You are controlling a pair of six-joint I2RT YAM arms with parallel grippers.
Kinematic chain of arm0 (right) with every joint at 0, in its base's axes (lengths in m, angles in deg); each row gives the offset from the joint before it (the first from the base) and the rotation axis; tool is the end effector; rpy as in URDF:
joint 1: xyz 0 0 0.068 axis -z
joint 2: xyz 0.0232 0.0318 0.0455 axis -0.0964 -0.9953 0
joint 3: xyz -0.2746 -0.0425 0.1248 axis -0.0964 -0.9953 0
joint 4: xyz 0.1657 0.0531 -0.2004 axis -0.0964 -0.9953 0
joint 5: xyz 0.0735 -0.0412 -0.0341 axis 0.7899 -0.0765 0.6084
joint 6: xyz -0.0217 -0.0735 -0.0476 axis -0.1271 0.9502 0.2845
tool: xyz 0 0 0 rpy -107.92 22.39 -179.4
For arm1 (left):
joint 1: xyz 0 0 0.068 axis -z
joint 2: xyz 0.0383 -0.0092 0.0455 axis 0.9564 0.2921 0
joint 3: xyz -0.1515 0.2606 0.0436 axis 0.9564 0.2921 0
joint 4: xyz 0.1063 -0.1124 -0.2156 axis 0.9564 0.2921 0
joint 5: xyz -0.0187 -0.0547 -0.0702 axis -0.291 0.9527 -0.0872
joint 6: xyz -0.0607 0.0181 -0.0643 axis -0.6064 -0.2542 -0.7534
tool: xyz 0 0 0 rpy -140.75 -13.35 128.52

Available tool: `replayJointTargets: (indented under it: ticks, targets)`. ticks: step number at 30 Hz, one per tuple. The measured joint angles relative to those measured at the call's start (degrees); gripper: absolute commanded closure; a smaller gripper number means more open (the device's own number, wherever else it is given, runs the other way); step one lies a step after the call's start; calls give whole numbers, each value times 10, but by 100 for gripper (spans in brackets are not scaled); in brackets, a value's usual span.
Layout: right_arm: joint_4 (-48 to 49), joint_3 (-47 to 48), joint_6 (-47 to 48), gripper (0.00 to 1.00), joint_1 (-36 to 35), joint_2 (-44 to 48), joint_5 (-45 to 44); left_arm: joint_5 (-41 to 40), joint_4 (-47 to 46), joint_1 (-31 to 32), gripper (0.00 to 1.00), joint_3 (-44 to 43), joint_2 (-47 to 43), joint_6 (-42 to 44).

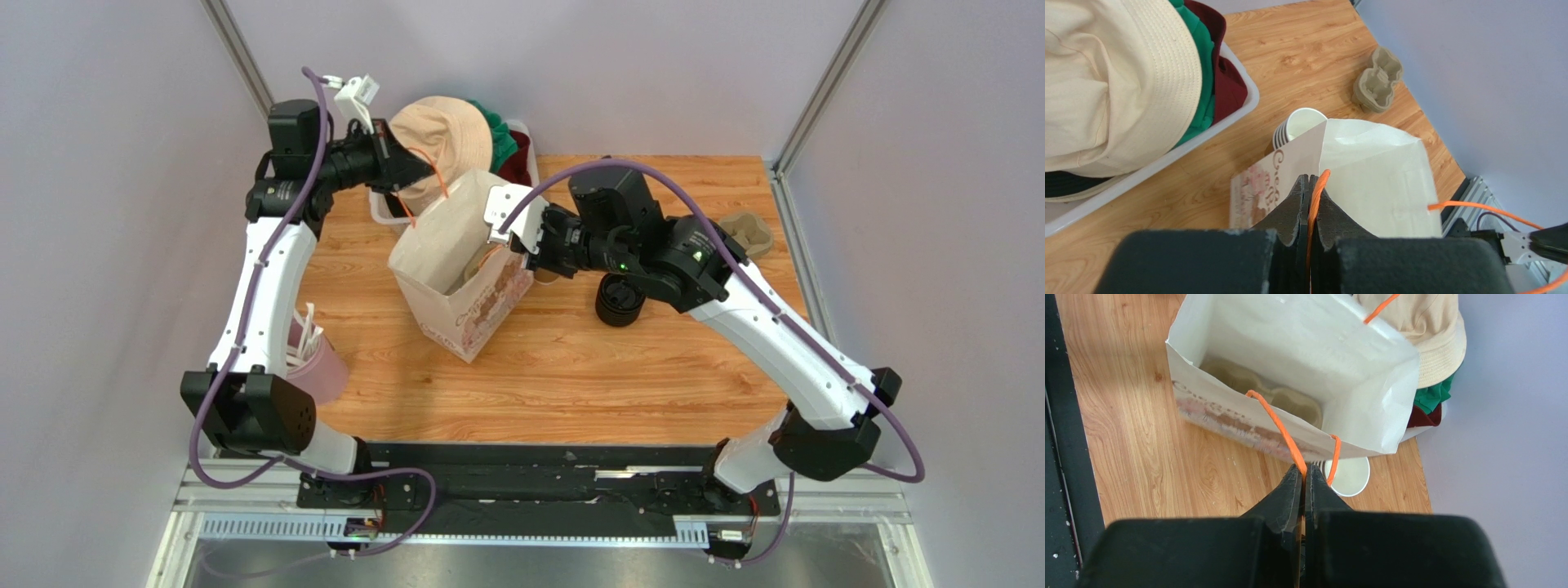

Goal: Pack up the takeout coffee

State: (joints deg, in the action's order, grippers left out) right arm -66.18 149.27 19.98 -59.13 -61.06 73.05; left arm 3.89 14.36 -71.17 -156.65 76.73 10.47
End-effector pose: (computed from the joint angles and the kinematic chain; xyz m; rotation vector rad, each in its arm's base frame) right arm 0.1955 0.2749 0.4846 -1.5179 1.4688 0.2590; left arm 0.3534 -0.0681 0.4642 0.2779 1.9035 -0.9711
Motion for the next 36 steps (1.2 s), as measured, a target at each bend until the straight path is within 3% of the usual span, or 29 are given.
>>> replayJointTargets:
  ticks: [7, 12, 20, 24, 29, 36]
  targets:
    - [57, -106, -4, 100, -3, 17, -5, -35, 16, 17, 100, 91, -5, 33]
    - [61, -148, -9, 100, -4, -15, -12, -52, 42, 18, 100, 99, 18, 48]
    - [51, -63, -28, 100, -6, 0, 0, -55, 64, 18, 100, -40, 14, 63]
    - [50, -80, -33, 100, -8, 42, 28, -41, 59, 19, 100, -66, -5, 75]
    - [62, -222, -31, 100, -17, 104, 56, -19, 56, 39, 100, -8, -39, 115]
    - [56, -411, -30, 100, -40, 108, 71, -13, 92, 86, 100, 105, -47, 190]
